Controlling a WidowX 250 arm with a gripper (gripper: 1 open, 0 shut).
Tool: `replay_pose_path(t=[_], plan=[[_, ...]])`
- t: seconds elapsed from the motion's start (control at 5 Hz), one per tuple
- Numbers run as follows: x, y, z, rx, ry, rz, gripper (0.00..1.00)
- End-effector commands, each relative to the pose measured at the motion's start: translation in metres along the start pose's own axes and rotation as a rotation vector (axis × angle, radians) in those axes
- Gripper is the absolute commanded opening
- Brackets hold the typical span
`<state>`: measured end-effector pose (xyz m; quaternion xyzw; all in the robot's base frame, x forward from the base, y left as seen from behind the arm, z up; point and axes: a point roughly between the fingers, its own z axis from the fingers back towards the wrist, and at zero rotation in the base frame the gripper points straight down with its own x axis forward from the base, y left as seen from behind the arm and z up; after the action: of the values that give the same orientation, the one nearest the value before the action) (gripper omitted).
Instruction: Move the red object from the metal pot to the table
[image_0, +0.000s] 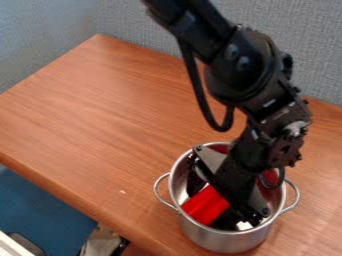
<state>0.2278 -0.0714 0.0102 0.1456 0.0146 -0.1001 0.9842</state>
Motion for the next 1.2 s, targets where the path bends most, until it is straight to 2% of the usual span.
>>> replay_pose_path(t=[0.0, 0.2, 0.4, 0.6, 0.8, 1.0], plan=[[-0.008, 0.008, -0.010, 0.018, 0.041, 0.112, 1.00], [-0.009, 0.007, -0.009, 0.022, 0.047, 0.205, 1.00], [-0.011, 0.005, -0.008, 0.027, 0.049, 0.294, 0.00], [-0.009, 0.010, -0.009, 0.004, 0.069, 0.303, 1.00], [-0.018, 0.008, -0.007, -0.019, 0.108, 0.335, 0.00], [-0.018, 0.022, 0.016, -0.014, 0.068, 0.404, 0.00]])
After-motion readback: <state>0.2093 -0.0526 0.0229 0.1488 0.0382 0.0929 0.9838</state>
